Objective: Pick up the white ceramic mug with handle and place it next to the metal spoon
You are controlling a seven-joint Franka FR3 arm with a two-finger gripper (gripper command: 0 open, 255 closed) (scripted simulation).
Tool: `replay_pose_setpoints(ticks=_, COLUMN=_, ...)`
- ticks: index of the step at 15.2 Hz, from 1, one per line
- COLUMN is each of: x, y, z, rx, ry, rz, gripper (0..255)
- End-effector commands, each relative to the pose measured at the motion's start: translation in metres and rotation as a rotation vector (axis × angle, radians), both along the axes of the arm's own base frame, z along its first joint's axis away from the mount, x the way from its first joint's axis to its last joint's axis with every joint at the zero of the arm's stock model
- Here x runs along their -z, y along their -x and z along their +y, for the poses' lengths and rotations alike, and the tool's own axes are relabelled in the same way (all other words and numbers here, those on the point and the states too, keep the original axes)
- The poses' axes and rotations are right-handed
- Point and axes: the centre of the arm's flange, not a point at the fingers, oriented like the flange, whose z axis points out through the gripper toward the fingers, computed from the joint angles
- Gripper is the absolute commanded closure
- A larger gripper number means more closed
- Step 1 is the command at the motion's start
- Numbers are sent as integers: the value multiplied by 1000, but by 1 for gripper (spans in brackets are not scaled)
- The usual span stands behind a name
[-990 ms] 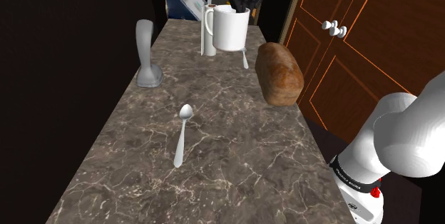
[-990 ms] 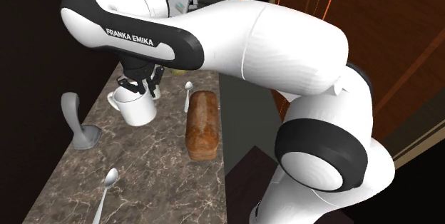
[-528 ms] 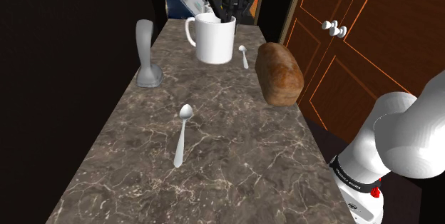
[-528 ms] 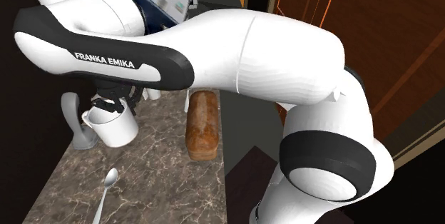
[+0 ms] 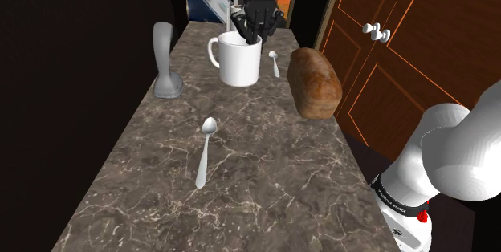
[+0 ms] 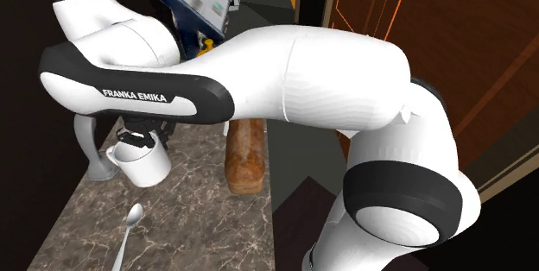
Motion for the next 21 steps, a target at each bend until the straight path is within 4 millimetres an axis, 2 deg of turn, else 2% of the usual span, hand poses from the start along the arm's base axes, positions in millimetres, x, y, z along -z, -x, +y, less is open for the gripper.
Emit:
replay_pose_setpoints(ticks=1, x=10, y=0, z=1, rx=0, ry=0, rz=-1, gripper=255)
replay_pose_setpoints(ticks=21, x=116, y=0, z=1, rx=0, ry=0, rz=-1, gripper=255)
